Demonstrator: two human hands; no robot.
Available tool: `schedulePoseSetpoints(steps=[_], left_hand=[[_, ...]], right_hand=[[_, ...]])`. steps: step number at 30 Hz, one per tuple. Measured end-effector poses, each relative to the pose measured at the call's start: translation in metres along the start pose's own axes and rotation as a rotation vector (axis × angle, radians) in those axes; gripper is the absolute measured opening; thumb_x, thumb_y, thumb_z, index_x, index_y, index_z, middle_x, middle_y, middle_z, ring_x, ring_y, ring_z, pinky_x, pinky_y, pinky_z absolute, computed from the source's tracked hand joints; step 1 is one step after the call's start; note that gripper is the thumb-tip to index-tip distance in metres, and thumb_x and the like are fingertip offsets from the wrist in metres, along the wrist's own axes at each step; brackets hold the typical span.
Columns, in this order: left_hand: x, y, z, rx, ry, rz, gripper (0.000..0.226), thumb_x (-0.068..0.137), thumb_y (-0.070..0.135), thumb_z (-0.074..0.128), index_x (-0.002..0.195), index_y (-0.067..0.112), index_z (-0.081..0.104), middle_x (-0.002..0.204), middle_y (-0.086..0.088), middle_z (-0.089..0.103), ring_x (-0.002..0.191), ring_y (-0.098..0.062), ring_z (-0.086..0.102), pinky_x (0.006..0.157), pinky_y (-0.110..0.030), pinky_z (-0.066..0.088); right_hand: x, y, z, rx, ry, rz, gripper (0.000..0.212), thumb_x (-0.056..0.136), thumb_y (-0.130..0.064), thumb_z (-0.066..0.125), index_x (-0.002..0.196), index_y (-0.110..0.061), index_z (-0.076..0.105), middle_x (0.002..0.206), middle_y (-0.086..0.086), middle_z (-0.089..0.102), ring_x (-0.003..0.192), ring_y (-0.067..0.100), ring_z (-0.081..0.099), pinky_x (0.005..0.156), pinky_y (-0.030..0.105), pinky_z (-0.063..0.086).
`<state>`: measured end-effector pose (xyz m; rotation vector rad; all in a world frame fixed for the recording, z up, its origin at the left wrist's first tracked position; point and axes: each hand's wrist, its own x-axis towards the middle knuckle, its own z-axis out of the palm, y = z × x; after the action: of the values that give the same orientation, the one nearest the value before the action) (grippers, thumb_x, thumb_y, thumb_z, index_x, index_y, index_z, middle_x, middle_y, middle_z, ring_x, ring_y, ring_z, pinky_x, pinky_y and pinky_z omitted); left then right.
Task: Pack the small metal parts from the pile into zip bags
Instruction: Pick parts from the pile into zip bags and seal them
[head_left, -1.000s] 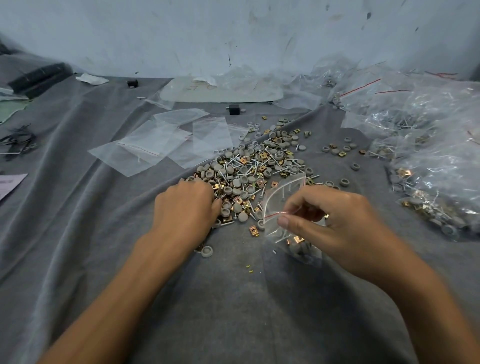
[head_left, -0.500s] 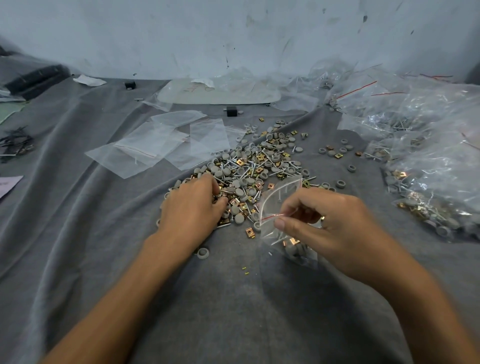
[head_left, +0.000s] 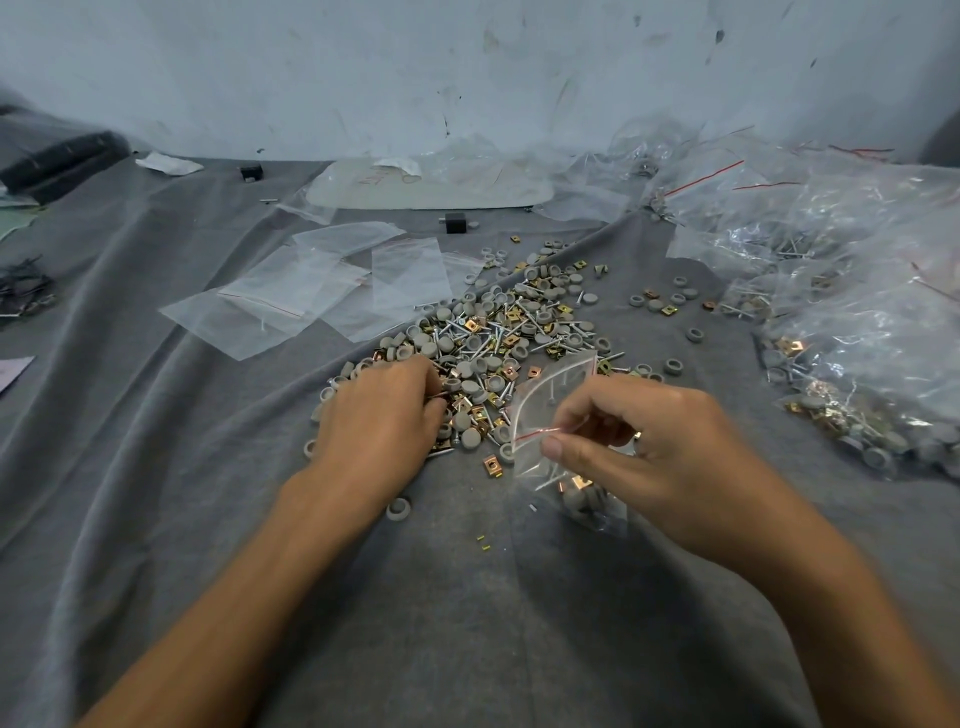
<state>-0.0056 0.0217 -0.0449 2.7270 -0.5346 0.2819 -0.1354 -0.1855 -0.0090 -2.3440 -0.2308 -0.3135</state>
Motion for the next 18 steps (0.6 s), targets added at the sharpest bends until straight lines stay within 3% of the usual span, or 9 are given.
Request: schedulePoseSetpoints(steps=[5,13,18], left_hand=[[0.004,-0.001,0.001,-0.085,-0.045,-0.054,0.004,0.091,0.030,0.063,0.092,0.030,0.059,0.091,0.011,0.067,0.091,-0.016,0.062,0.084,-0.039,0.050],[0.005,-0.006,0.001,-0.112,-0.098,-0.063,0.006,0.088,0.029,0.060,0.091,0.029,0.055,0.080,0.011,0.062,0.083,-0.016,0.058,0.070,-0.035,0.039],[0.009,-0.012,-0.020,-0.239,-0.123,-0.122,0.004,0.091,0.029,0.059,0.090,0.029,0.056,0.082,0.011,0.063,0.078,-0.014,0.060,0.069,-0.036,0.045]], right_hand=[[0.000,-0.001,0.000,-0.011,-0.007,-0.003,0.008,0.088,-0.038,0.071,0.084,-0.031,0.068,0.086,-0.017,0.066,0.085,0.009,0.063,0.070,0.017,0.045],[0.001,-0.001,0.001,-0.017,-0.009,-0.006,0.008,0.088,-0.035,0.073,0.083,-0.031,0.068,0.080,-0.014,0.066,0.083,0.009,0.063,0.070,0.017,0.044],[0.000,-0.001,0.000,-0.016,-0.010,0.003,0.008,0.088,-0.037,0.072,0.084,-0.031,0.069,0.082,-0.016,0.066,0.084,0.007,0.063,0.070,0.017,0.045]])
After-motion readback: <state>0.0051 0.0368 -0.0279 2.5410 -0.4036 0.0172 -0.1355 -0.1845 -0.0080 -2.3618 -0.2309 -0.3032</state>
